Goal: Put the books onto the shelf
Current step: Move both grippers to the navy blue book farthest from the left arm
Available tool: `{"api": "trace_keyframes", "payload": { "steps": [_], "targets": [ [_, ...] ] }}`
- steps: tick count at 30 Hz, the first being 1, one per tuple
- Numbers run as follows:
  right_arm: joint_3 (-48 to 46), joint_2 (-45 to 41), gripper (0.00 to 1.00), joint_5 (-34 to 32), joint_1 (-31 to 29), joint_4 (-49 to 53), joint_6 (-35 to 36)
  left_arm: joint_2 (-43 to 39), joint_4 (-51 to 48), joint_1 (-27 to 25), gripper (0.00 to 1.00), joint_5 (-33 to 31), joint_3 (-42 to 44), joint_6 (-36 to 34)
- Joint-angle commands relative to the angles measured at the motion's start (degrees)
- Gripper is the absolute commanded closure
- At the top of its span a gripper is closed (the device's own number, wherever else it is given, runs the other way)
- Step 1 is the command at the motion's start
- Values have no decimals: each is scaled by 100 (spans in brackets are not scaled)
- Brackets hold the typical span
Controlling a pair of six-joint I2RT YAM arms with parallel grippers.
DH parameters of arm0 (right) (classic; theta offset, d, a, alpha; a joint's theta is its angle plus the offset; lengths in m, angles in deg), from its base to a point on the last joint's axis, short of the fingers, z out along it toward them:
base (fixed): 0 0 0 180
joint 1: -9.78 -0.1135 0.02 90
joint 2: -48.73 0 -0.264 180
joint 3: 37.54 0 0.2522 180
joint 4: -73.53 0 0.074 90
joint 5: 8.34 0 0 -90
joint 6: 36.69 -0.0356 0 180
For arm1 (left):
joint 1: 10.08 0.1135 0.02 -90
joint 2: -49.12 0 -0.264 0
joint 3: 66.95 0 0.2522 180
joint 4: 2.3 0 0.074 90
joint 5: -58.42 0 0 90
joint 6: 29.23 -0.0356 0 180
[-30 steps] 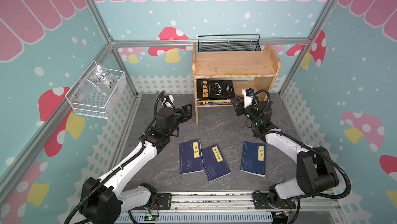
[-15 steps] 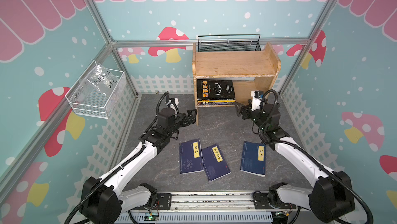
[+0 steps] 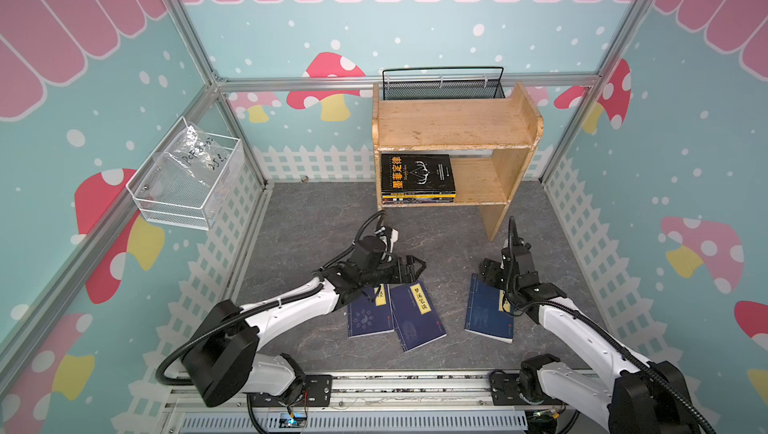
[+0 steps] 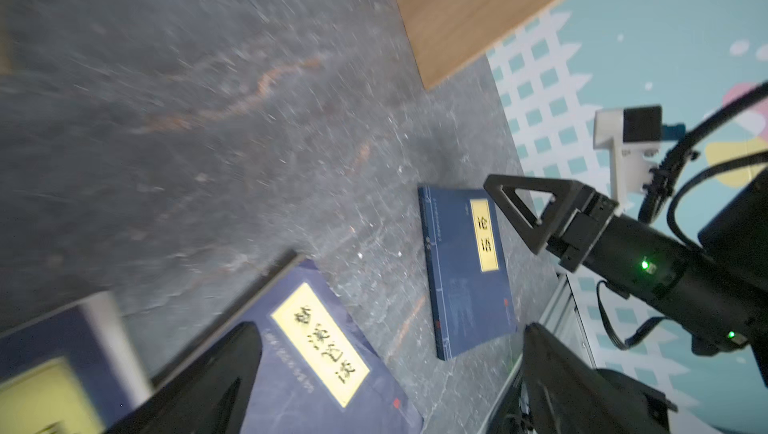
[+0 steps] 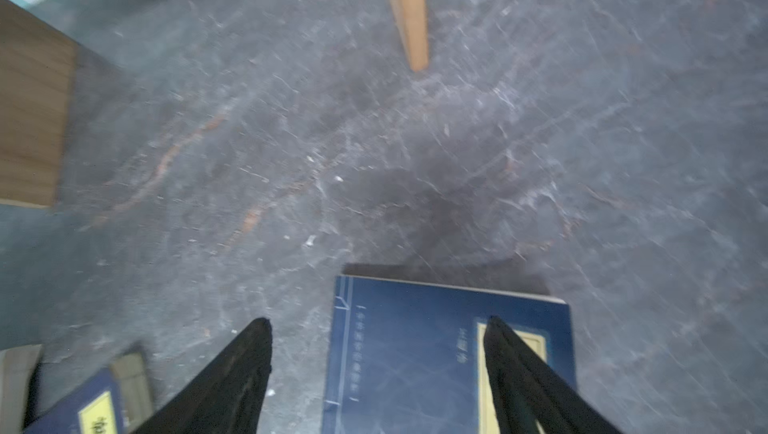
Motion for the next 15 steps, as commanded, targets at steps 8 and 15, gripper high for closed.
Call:
{"api": "trace_keyframes", "payload": {
  "steps": [8,15],
  "targets": [
    [-487,-910,21,-413,480,1106,-512,2177,231,-909,5,741,-1821,201],
    [-911,-882,23,248,864,677,-47,2877,66,-996,7,1129,-2357,176]
  ]
}}
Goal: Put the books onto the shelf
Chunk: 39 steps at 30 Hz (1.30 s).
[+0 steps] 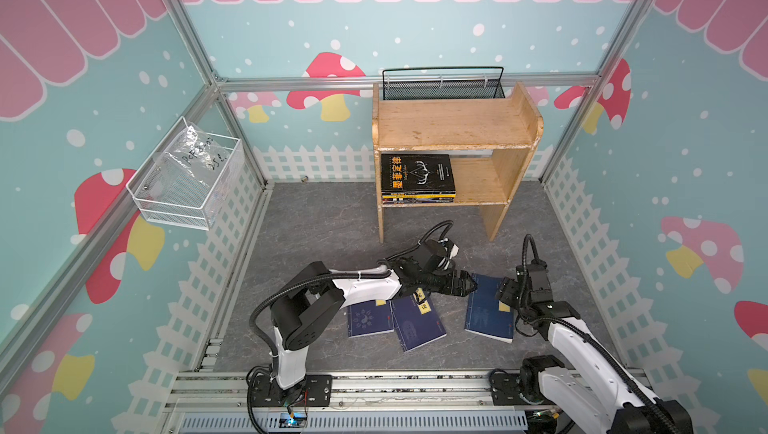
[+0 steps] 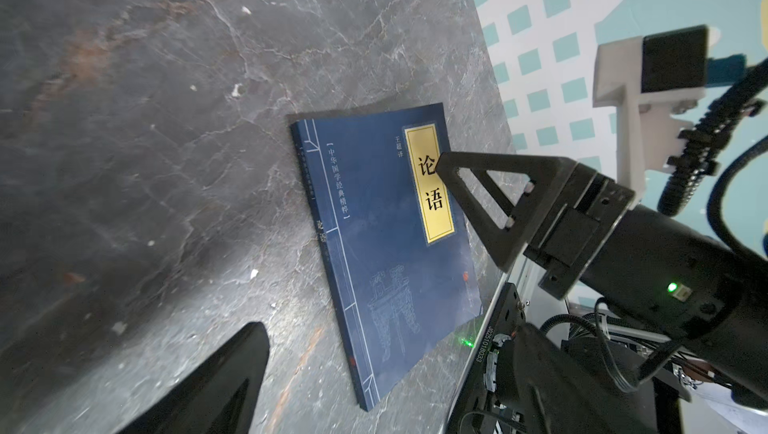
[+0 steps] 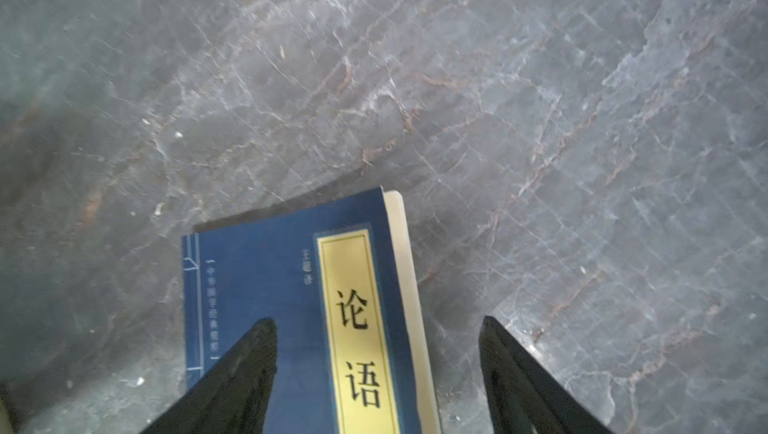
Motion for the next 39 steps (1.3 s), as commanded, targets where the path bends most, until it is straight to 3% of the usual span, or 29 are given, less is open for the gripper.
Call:
{"api": "trace_keyframes", "payload": {
  "steps": [1,11,19,26,39],
  "targets": [
    [-110,84,25,516,93,-198,272,225,-63,-18,7,329,-254,30],
    [-222,-265,51,1318,124,-541,478,840,8,-34,8,620,-695,167],
    [-452,-159,58,1771,121,-840,391,1119,148,-28,9,718,-839,337],
    [-337,71,66,1874,119,-502,582,1210,323,59,9,614,-757,561],
    [-377,90,79,2859,124,-938,784,1248,712,245,10,655,-523,863]
  ]
}}
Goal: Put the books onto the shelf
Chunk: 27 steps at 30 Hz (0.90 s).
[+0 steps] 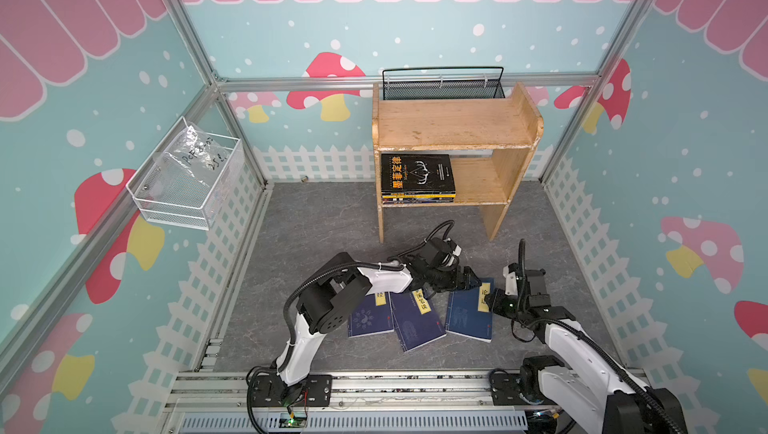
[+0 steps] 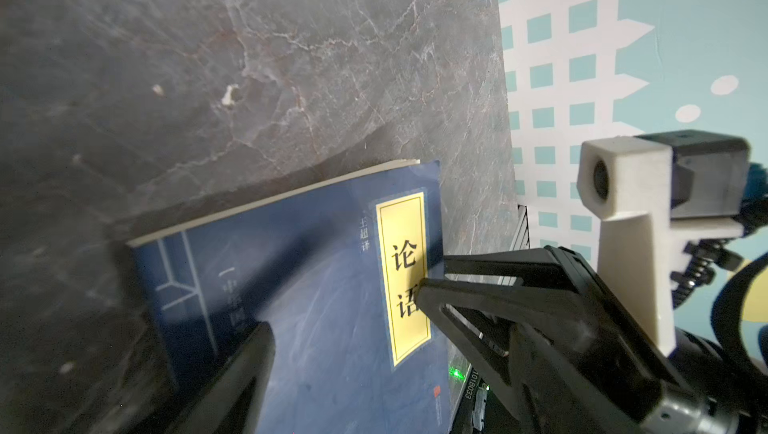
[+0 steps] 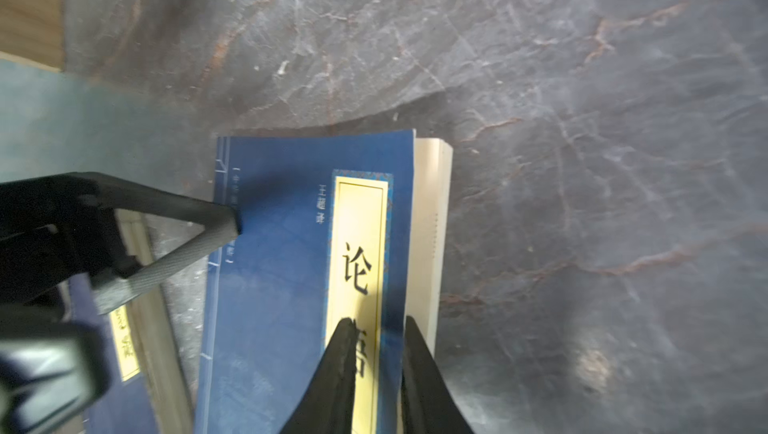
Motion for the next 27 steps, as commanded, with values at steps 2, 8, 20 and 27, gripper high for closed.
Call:
{"api": "trace_keyframes", "payload": {
  "steps": [2,8,20,27],
  "targets": [
    [6,-134,79,571,13,-308,46,143,231,39,11,23,90,168],
    [-25,-66,74,925,19,-491,-28,137,433,103,11,60,194,314],
    [195,153,100,355,11,-209,-100,-328,733,318,11,95,598,399],
    [828,-644,100,451,17,108,-84,-1406,477,542,8,123,1097,-58]
  ]
}}
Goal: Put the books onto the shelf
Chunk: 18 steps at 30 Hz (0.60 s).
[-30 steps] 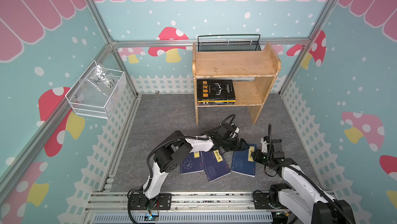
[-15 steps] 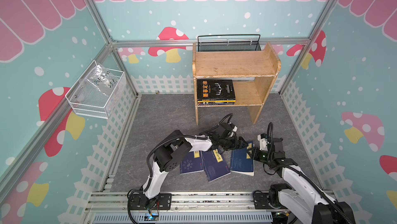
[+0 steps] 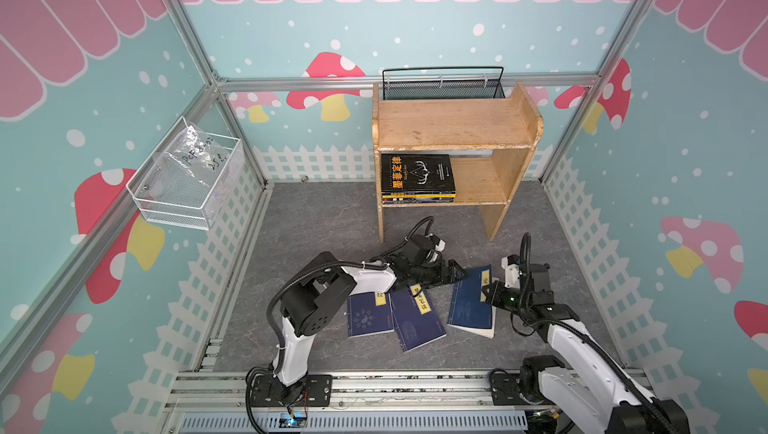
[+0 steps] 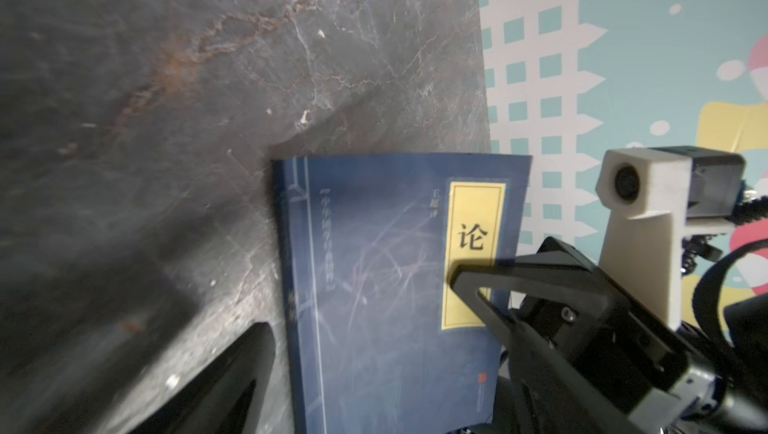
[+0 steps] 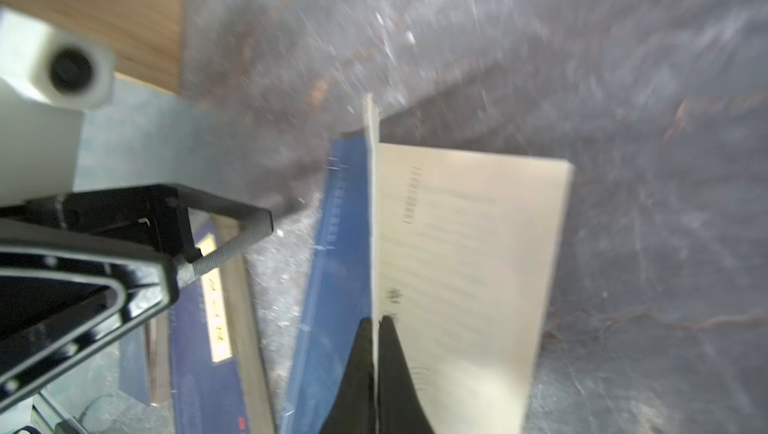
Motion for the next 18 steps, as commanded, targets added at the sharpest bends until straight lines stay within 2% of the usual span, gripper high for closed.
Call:
{"api": "trace_keyframes", "payload": {
  "steps": [1,4,6,18],
  "targets": [
    [515,-312,100,77,18,118,60,-589,-236,101,7,117,67,-410],
    [855,-322,100,193,17,298,193,-563,-433,121,7,454,13,-659],
    [976,-305,100,287,21,320,240,-451,-171,121,7,660,70,-587],
    [1450,-338,100,1124,24,-45,203,212,2983,130,8,1269,552,828]
  ]
}}
